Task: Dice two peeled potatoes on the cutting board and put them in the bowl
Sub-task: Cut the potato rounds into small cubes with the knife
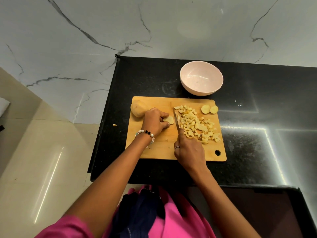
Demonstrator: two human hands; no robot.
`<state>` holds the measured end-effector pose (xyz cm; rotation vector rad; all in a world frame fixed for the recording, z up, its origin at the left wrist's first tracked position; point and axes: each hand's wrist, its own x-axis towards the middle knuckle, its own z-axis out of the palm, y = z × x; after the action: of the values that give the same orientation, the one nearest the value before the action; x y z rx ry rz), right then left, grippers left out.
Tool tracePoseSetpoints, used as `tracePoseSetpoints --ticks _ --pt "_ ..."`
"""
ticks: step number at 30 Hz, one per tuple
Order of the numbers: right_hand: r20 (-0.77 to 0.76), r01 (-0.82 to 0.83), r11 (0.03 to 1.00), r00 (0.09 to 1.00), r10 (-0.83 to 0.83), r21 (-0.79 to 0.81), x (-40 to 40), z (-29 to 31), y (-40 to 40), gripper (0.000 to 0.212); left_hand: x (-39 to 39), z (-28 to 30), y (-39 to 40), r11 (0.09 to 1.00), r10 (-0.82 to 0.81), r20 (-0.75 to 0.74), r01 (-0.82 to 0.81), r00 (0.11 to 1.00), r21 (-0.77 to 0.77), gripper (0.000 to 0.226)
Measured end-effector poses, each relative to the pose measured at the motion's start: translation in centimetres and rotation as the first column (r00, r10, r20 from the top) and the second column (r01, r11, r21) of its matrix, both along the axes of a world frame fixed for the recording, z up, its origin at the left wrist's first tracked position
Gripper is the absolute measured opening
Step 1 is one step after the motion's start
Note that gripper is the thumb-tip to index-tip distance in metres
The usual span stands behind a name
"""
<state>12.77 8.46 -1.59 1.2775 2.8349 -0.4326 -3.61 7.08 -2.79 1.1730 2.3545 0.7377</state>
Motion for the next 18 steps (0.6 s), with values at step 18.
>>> tracePoseSetpoints --ticks 18 --pt "0.131 -0.085 0.994 0.989 0.076 0.066 0.4 -0.9 -2.4 0.059 0.4 -0.6 0.0 0.994 0.038 0.019 -0.039 0.999 0.101 0.04"
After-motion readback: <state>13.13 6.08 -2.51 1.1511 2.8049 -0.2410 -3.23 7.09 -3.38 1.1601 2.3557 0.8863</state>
